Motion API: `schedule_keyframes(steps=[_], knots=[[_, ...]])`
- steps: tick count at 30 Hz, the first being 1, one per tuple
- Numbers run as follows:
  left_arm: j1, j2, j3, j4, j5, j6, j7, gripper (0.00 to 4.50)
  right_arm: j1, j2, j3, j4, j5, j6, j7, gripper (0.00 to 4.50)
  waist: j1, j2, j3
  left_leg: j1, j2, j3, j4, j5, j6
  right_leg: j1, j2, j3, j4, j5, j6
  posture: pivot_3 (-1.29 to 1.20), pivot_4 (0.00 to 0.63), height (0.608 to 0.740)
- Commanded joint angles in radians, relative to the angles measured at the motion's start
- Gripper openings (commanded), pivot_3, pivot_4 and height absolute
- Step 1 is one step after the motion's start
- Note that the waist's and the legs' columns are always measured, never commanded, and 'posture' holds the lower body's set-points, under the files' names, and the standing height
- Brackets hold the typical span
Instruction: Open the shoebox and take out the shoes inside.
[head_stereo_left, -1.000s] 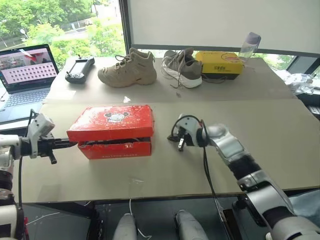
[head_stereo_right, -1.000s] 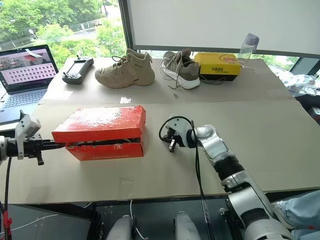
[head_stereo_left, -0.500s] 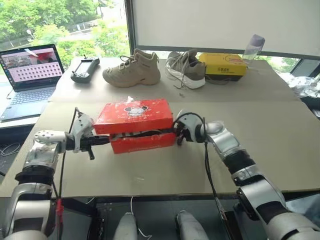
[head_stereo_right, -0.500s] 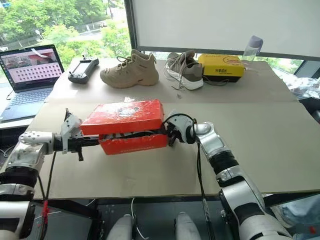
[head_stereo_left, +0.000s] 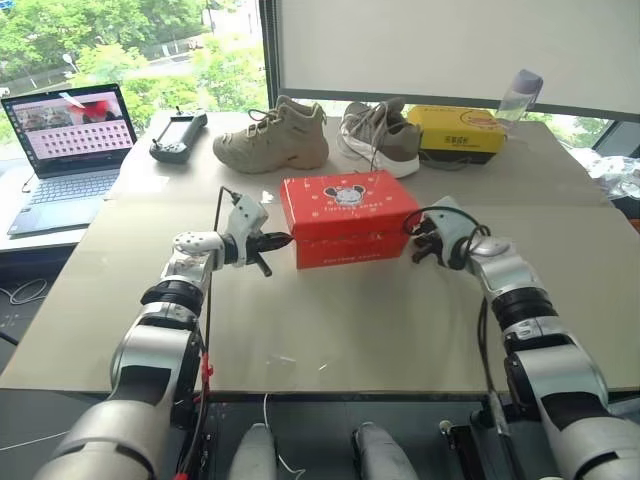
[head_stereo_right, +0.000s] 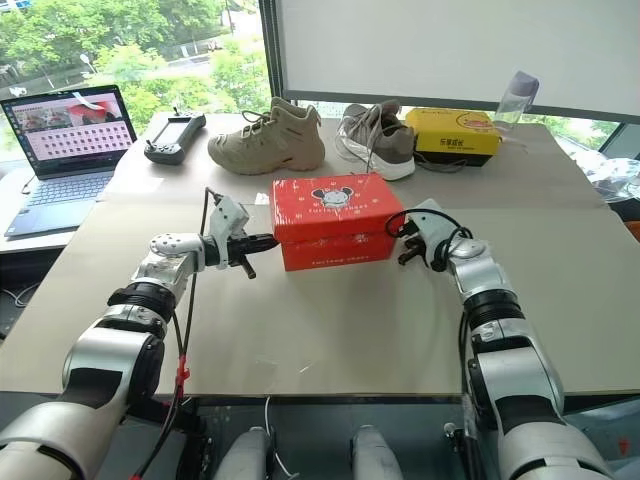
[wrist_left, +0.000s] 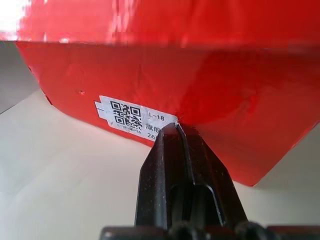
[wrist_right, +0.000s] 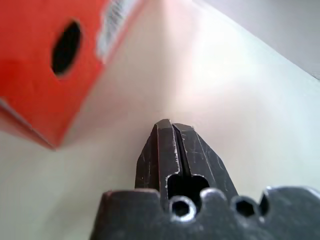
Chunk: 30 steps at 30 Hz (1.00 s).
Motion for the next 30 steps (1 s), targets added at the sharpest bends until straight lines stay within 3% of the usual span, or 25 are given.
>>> schedule_keyframes(steps=[1,14,23,30], knots=[[-0.029,-0.015,0.01,0.021,0.009,-0.04,0.016,0.0,0.0,-0.014,-0.029,-0.043,0.017,-0.011,0.024,0.02,-0.007,0.0,0.0,0.0,0.0,0.0,0.0,0.0,0.0,0.0,0.0,0.0,0.0,0.0,0.0,0.0,0.15,0.712],[0.034,0.06,0.036,0.003,0.011,-0.061,0.009,0.0,0.061,0.01,-0.021,-0.137,0.021,0.018,0.088,0.02,-0.033,0.001,0.001,0.0,-0.001,-0.002,0.002,0.001,-0.001,0.0,0.0,0.0,0.001,-0.001,0.004,0.0,0.15,0.712],[0.07,0.051,0.039,-0.067,-0.001,-0.043,-0.02,0.0,-0.135,-0.048,-0.043,0.252,-0.056,-0.165,-0.118,0.02,-0.026,0.001,0.001,0.0,-0.001,-0.002,0.002,0.003,-0.001,0.001,0.0,0.0,0.001,0.0,0.004,0.0,0.15,0.712],[0.088,0.023,0.041,-0.124,-0.003,-0.022,-0.009,0.0,-0.238,0.064,-0.059,0.333,-0.033,-0.283,-0.091,0.02,-0.058,0.002,0.002,0.0,-0.001,-0.003,-0.001,0.003,-0.001,0.0,0.0,0.001,0.001,0.0,0.004,0.0,0.15,0.712]])
